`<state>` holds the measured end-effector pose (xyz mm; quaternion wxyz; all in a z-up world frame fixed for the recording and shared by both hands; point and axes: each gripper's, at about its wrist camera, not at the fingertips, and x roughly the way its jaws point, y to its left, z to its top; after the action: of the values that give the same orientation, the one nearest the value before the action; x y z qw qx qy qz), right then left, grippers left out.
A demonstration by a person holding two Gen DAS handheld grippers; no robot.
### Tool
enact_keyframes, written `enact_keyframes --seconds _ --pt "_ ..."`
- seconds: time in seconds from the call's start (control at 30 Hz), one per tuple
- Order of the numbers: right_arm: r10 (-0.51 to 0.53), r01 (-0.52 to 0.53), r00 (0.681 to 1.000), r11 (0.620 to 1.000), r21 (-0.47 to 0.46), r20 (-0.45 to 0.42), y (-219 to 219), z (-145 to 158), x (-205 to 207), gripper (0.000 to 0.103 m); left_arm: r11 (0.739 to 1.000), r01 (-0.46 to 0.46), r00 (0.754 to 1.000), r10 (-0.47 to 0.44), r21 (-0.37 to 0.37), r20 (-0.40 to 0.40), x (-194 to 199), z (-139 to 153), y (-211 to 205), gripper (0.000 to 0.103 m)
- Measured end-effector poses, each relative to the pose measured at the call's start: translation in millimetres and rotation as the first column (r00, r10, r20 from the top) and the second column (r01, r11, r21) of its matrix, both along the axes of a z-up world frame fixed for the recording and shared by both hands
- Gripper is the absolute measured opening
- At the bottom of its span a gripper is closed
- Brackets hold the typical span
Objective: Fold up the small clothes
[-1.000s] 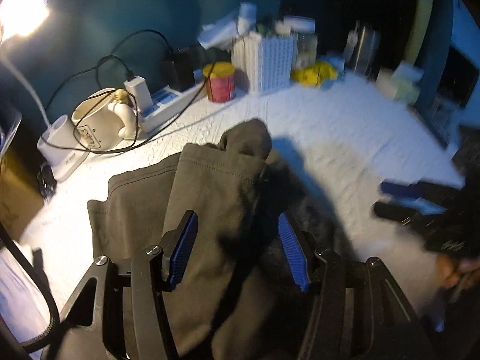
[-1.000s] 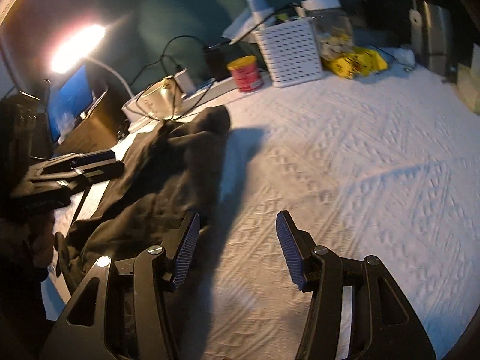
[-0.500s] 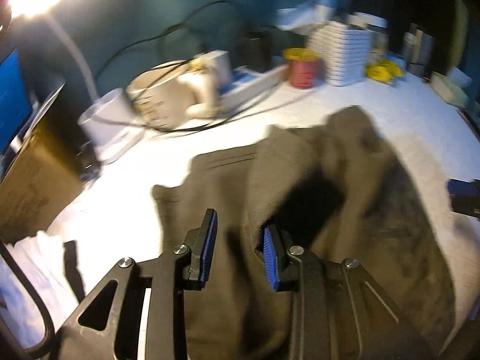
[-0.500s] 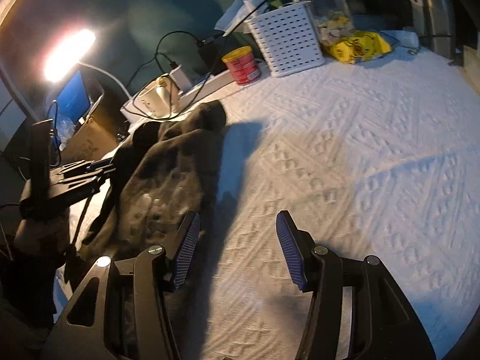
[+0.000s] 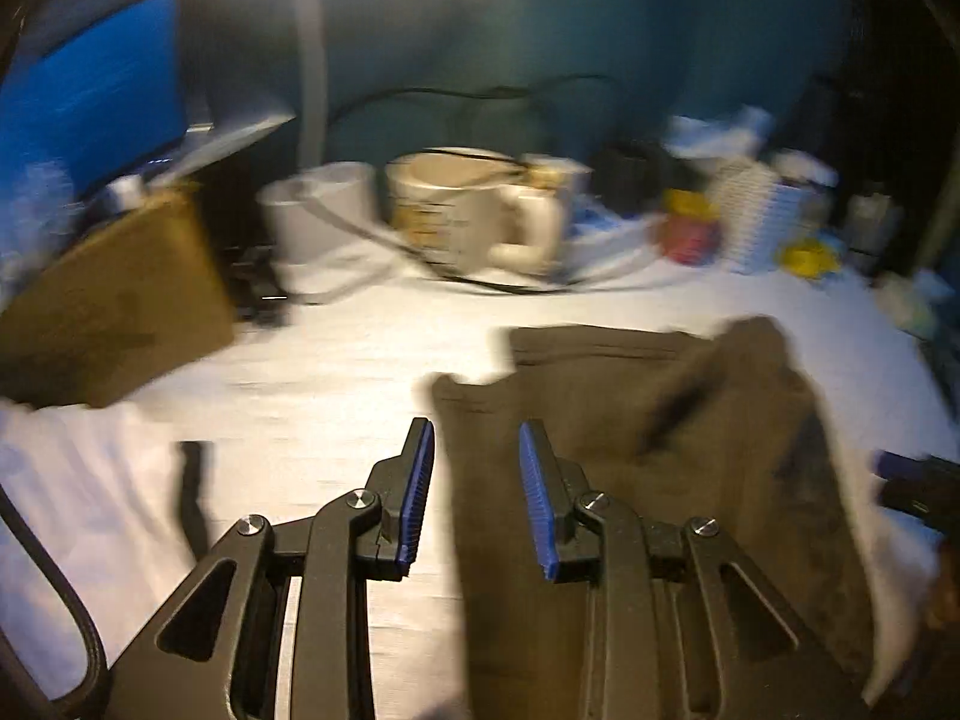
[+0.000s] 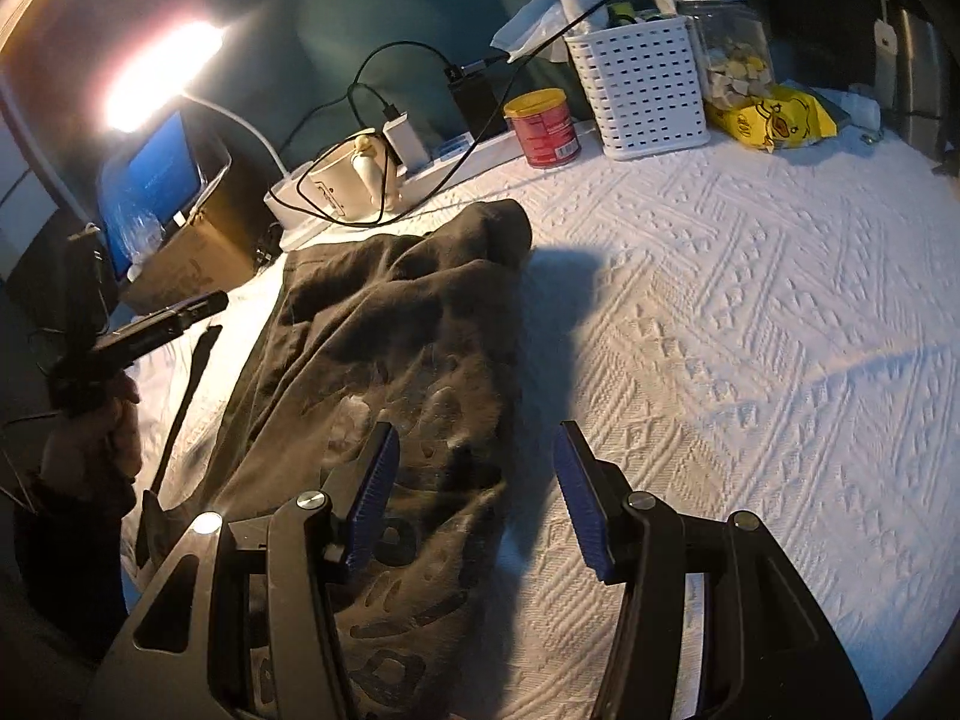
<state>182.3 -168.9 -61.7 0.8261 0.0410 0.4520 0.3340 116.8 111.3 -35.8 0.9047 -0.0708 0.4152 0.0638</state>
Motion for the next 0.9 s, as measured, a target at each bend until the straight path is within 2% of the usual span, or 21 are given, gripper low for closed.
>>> enact_keyframes --seconds 0.07,0.17,0.37,0.47,0.57,0.6,0.63,0.7,0.77,0.87,0.9 --pt "0.0 0.001 1.0 1.0 -0.003 0.007 5 3 -1 0.056 0.993 0.105 0.994 -0.106 -0.053 -0.006 8 -7 -12 0.042" --pt "-0.002 0.002 1.0 1.0 -0.01 0.017 10 6 -3 0.056 0.979 0.184 0.982 -0.187 -0.087 -0.033 24 -17 -22 0.042" --pt "-0.004 0.005 0.999 0.999 -0.045 0.041 14 9 -3 0.056 0.958 0.254 0.965 -0.26 -0.13 -0.03 47 -27 -23 0.042" --pt "-0.022 0.025 0.999 0.998 -0.058 0.047 11 10 4 0.056 0.967 0.225 0.973 -0.229 -0.121 -0.023 50 -26 -13 0.042" --pt "-0.038 0.041 0.998 0.997 -0.065 0.053 9 11 12 0.056 0.976 0.153 0.988 -0.156 -0.156 -0.011 51 -27 8 0.042" --pt "-0.041 0.044 0.998 0.997 -0.067 0.054 9 11 15 0.056 0.976 0.134 0.99 -0.138 -0.174 -0.009 51 -29 15 0.046" --pt "-0.042 0.045 0.998 0.997 -0.069 0.055 9 10 17 0.056 0.976 0.115 0.993 -0.118 -0.187 -0.007 51 -31 20 0.06" --pt "-0.041 0.045 0.998 0.996 -0.077 0.055 12 9 24 0.056 0.974 0.081 0.997 -0.081 -0.21 0.006 52 -34 28 0.07" --pt "-0.039 0.044 0.998 0.995 -0.085 0.059 15 8 34 0.056 0.967 0.089 0.996 -0.087 -0.239 0.021 54 -37 31 0.07" --pt "-0.041 0.047 0.997 0.995 -0.088 0.067 20 8 49 0.056 0.955 0.151 0.988 -0.152 -0.257 0.013 62 -45 26 0.067" --pt "-0.041 0.047 0.997 0.995 -0.087 0.068 22 8 53 0.056 0.953 0.181 0.983 -0.184 -0.244 0.009 65 -47 19 0.05"
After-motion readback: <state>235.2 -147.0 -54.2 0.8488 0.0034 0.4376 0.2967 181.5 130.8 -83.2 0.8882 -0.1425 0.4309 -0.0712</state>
